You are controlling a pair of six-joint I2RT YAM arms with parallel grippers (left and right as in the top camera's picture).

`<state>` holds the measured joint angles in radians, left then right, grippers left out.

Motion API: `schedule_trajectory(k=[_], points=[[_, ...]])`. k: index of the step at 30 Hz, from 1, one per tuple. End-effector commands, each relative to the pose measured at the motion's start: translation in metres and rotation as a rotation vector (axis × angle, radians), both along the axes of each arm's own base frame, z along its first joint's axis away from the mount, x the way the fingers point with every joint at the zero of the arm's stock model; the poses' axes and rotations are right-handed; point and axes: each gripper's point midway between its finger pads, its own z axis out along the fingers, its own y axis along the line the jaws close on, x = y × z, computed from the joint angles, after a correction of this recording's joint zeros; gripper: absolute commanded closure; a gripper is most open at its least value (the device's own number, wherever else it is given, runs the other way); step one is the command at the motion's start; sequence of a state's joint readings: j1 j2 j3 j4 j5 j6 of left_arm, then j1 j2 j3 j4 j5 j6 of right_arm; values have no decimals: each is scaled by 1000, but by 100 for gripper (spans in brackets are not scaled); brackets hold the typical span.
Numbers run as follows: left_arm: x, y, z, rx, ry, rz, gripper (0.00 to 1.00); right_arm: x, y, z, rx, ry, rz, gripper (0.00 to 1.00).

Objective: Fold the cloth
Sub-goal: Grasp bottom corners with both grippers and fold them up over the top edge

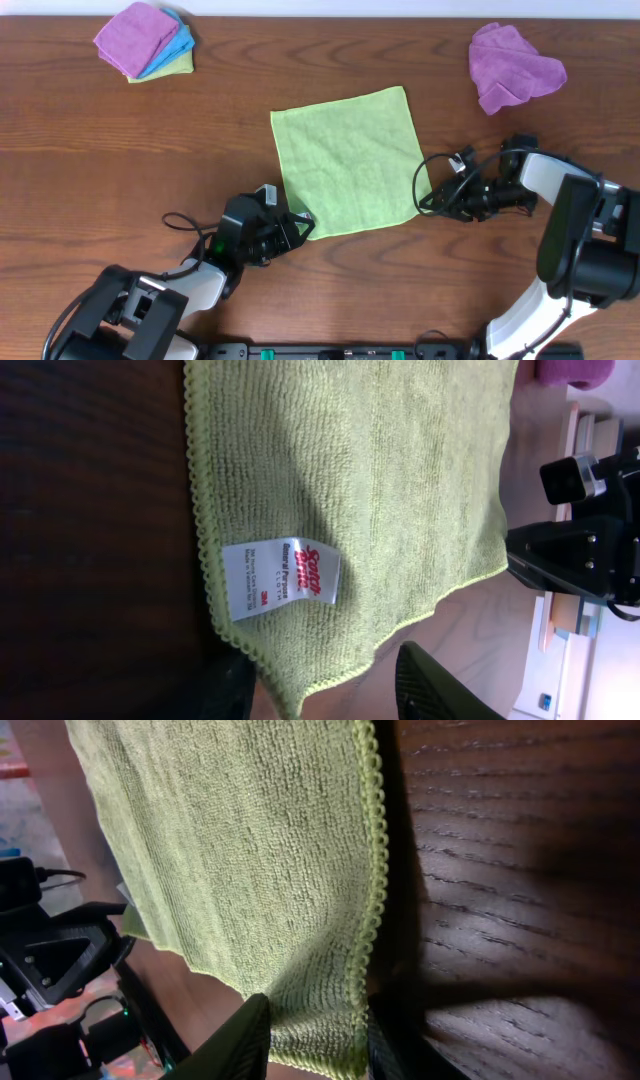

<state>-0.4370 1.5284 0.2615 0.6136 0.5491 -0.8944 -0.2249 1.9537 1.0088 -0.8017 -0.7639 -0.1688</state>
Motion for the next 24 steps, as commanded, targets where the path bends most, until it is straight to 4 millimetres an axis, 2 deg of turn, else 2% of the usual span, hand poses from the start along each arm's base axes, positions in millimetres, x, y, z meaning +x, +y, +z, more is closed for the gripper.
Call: schedule_trajectory(k=[1,3,4,5,6,9,12,18,24], points=[[-22,8,-27,46,108,-3,56,-17,-10,-29,-122,86,39,72],[-23,7,-26,40,108,-9,66,-18,-10,-29,-122,86,39,82],[-23,6,-26,35,108,-14,80,-18,-10,-29,-123,86,39,94],[-23,6,-25,32,109,-18,89,-18,-10,-29,-123,86,39,98],[-23,6,-25,32,108,-17,94,-18,-11,-30,-127,92,35,98],[-22,6,-24,28,101,-19,94,-18,-15,-31,-151,121,10,98],[-15,2,-15,2,47,-35,94,-12,-14,-22,-141,127,4,98],[16,-1,11,-54,-45,-48,94,4,-12,8,-142,94,17,98],[51,-5,38,-58,-140,-46,94,17,4,32,-120,25,29,98]])
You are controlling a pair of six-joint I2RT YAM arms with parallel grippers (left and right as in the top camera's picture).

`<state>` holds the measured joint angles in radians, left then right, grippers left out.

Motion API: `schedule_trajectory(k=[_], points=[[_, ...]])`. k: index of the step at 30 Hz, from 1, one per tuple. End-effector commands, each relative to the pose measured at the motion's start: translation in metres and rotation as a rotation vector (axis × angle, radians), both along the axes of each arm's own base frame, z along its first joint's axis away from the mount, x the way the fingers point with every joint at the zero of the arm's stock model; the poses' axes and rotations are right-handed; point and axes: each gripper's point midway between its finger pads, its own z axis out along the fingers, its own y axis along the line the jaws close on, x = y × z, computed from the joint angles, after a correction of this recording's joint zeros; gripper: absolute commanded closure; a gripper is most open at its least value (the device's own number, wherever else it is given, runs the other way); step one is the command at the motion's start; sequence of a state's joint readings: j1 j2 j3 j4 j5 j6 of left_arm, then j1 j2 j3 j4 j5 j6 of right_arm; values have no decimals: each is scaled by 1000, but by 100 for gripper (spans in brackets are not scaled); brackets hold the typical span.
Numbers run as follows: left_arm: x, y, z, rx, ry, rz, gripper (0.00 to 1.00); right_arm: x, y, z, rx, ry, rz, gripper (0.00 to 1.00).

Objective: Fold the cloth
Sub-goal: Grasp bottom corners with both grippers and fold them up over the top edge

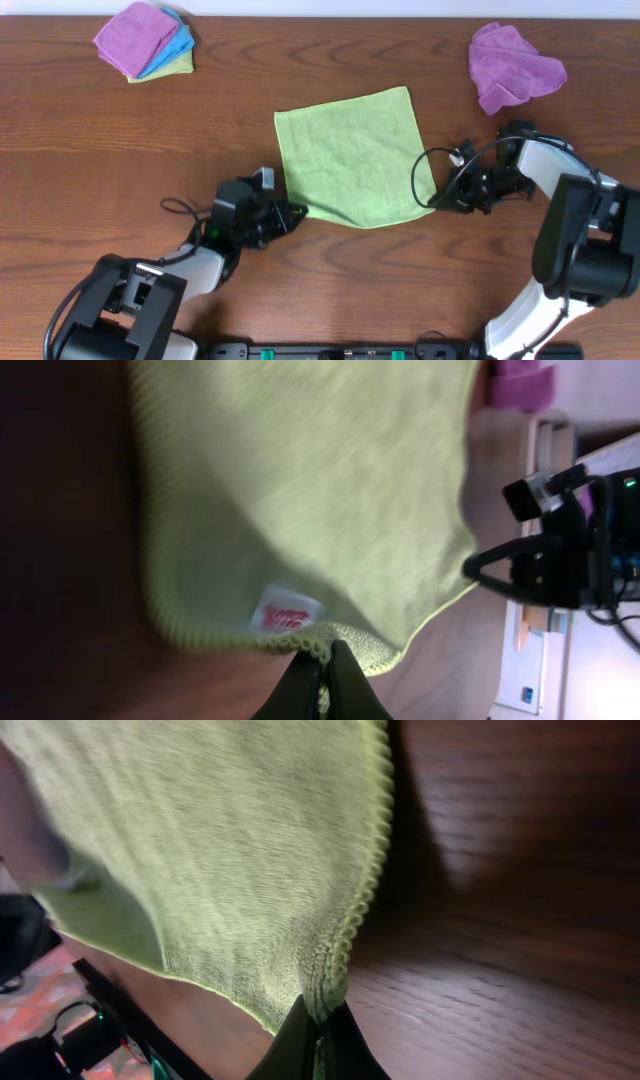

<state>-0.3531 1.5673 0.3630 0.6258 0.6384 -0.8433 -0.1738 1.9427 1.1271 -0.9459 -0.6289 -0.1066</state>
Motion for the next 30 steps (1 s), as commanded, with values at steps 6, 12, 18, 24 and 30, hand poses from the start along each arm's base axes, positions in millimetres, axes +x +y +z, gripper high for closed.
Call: schedule_trajectory(k=[6,12,18,24,30], points=[[44,-12,36,87,-144,-87,94,37,30,36,10,-134,9,98],[72,-4,49,181,-191,-20,94,80,40,61,3,-275,3,98],[106,16,57,280,-252,106,94,131,35,80,-24,-477,-50,99],[140,16,47,308,-252,107,94,158,31,86,-69,-596,-63,99],[161,22,43,331,-249,143,94,170,53,74,-41,-608,-62,98]])
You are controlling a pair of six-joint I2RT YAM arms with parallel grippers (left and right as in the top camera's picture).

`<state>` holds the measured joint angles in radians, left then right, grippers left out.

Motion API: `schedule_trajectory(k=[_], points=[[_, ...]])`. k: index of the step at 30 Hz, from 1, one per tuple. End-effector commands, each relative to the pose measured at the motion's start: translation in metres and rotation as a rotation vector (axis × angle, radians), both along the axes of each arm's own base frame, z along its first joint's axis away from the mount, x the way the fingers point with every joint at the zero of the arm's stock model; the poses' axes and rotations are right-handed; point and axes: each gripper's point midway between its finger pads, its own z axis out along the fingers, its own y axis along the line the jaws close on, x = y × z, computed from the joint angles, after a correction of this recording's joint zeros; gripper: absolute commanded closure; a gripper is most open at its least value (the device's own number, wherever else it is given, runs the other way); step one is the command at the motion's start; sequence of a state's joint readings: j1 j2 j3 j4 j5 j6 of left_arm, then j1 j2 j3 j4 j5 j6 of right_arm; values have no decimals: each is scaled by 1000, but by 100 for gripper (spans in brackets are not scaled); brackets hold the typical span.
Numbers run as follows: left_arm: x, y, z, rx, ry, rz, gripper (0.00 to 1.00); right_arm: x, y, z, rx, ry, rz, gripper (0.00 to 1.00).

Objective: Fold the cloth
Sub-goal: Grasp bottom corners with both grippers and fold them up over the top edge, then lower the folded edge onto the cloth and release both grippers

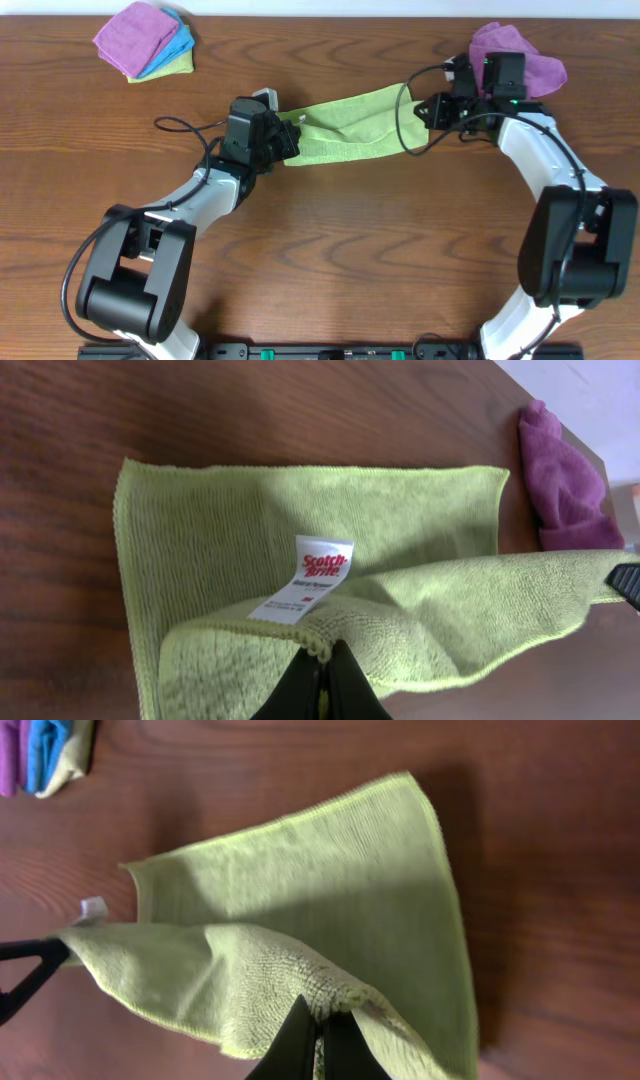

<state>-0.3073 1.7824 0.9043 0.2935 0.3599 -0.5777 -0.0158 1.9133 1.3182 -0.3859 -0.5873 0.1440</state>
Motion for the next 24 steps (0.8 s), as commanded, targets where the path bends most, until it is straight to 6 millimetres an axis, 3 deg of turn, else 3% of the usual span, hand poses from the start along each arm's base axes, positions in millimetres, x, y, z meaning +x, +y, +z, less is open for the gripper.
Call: schedule_trajectory(k=[1,6,13,18,24], points=[[18,11,7,26,-38,34,95,4,20,-8,21,16,12,99],[31,34,14,29,-56,80,94,16,35,-10,65,4,-18,98],[46,64,17,46,-76,129,94,42,38,-5,121,-44,-73,98],[58,55,13,28,-77,89,95,53,41,-9,127,-35,-79,99],[75,44,6,-1,-69,50,94,61,30,-7,88,-54,-123,98]])
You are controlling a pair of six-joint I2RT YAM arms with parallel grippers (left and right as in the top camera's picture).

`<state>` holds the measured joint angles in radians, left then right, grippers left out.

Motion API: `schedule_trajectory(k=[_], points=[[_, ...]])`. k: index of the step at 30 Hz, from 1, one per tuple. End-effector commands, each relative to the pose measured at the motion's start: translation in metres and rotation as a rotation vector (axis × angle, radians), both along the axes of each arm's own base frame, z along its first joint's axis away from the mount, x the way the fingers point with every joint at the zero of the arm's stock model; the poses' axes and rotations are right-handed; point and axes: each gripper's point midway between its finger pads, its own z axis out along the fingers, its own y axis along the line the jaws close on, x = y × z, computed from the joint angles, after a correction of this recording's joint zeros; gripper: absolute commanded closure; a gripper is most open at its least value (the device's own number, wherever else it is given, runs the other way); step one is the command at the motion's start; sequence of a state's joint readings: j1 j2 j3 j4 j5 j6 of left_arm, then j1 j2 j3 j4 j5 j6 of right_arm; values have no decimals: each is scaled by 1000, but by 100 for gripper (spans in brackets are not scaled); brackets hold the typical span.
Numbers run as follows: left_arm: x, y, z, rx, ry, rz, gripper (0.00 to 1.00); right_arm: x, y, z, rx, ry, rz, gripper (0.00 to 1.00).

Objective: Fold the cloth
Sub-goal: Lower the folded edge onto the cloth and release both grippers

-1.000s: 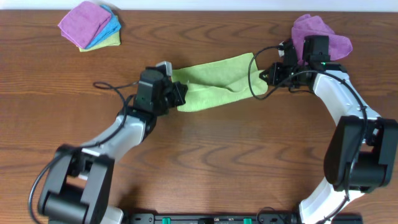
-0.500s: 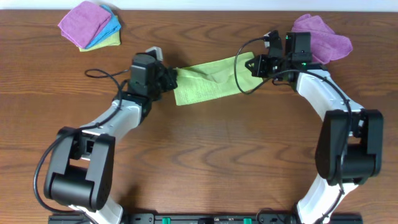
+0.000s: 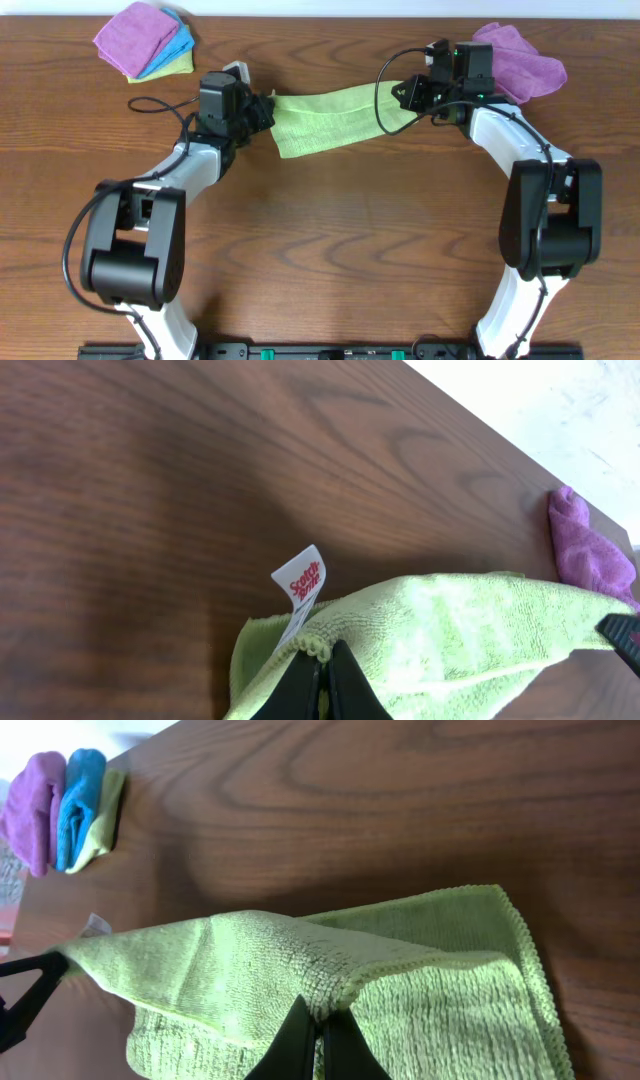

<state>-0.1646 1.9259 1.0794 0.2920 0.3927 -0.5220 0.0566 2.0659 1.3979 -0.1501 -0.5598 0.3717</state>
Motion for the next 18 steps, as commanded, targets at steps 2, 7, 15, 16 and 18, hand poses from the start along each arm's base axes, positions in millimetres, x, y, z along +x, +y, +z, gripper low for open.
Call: schedule_trajectory(k=[2,7,15,16,18], points=[[16,-8,2,-13,-19,-40,95,12,-7,5,-29,-15,-52,99],[26,-11,-1,-15,-20,-47,94,16,-17,1,-73,-20,-99,98],[21,-10,-15,5,36,-56,95,19,-25,-10,-94,-4,-126,98],[18,-10,-18,7,51,-56,94,18,-25,-12,-92,6,-130,99],[12,-12,-23,4,82,-80,95,14,-25,-18,-95,31,-129,98]])
